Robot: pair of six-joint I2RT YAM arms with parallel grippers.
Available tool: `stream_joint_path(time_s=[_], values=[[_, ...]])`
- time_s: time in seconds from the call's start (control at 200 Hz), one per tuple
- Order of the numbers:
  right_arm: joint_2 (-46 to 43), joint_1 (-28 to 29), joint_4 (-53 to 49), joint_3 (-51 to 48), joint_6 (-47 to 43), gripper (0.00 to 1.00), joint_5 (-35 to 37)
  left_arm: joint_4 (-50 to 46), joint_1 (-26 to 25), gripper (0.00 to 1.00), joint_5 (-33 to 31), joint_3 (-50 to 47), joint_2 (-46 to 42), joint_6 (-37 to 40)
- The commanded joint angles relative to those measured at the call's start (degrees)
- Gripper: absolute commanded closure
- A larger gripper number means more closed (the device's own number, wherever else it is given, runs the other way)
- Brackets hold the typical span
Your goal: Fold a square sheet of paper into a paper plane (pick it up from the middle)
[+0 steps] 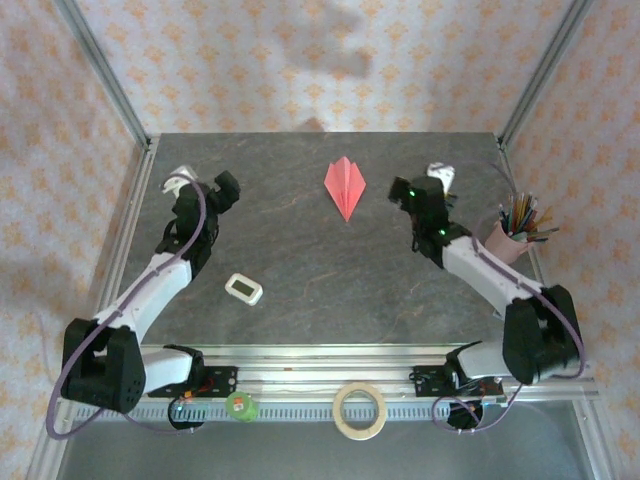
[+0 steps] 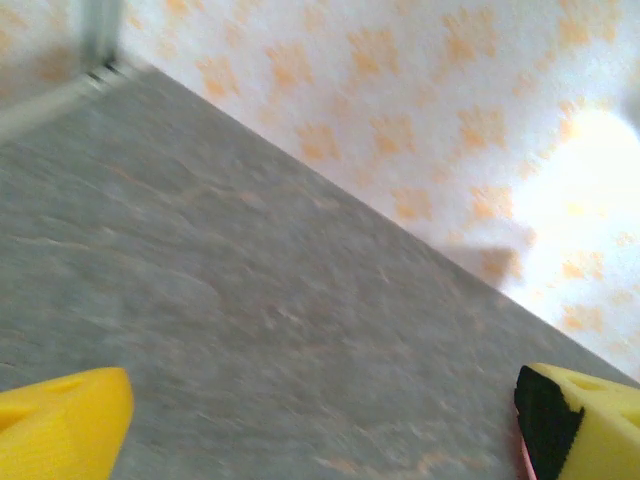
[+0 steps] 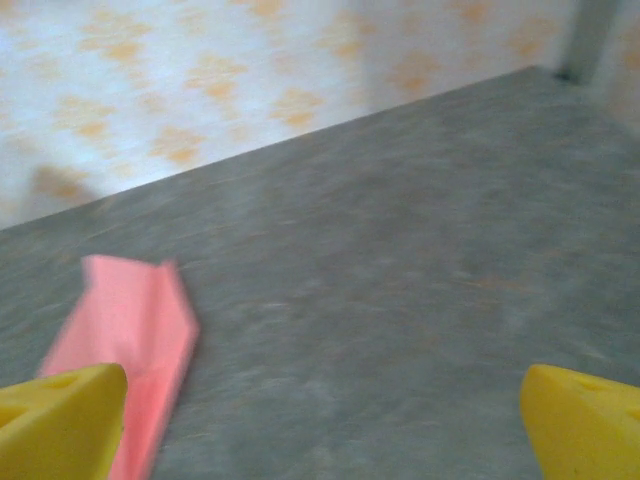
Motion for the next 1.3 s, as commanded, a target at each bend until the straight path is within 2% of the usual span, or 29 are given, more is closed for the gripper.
stream_joint_path(time_s=[0.0, 0.175, 0.245, 0.395, 0.561, 0.646, 0.711, 0.886, 1.056, 1.296], values=[[-4.1, -2.7, 12.0, -7.8, -1.1, 0.0, 7.5, 11.9, 0.6, 0.01, -11.4, -7.4, -2.4, 6.8], [-6.6, -5.1, 24.4, -20.1, -9.1, 0.0, 9.2, 24.7, 0.6, 0.01, -15.9, -17.8, -4.3, 16.3], [-5.5, -5.9, 29.7, -23.5, -12.6, 0.0, 8.6, 28.3, 0.6, 0.01, -17.6, -20.3, -2.9, 18.2], [-1.0, -8.6, 37.6, -27.6, -14.9, 0.0, 4.4, 36.2, 0.7, 0.01, -16.9, -24.0, 2.1, 22.6], [2.1, -9.2, 50.0, -31.6, -19.1, 0.0, 1.0, 46.5, 1.3, 0.01, -11.1, -27.3, 5.9, 27.9], [2.8, -10.5, 56.0, -33.6, -20.1, 0.0, -2.5, 52.2, 2.9, 0.01, -5.5, -30.2, 7.0, 29.1], [2.0, -11.0, 53.2, -32.8, -19.7, 0.0, -4.5, 55.1, 4.4, 0.0, -2.2, -31.7, 6.6, 28.9], [0.1, -12.4, 58.0, -36.2, -18.8, 0.0, -9.8, 62.4, 7.5, 0.0, 4.9, -34.0, 9.9, 28.7], [1.5, -12.7, 64.1, -38.3, -17.8, 0.0, -12.5, 63.4, 8.0, 0.0, 6.5, -32.7, 13.3, 28.7], [12.8, -12.7, 75.6, -38.3, -17.6, 0.0, -11.9, 62.1, 7.9, 0.0, 5.5, -29.0, 18.8, 28.7]])
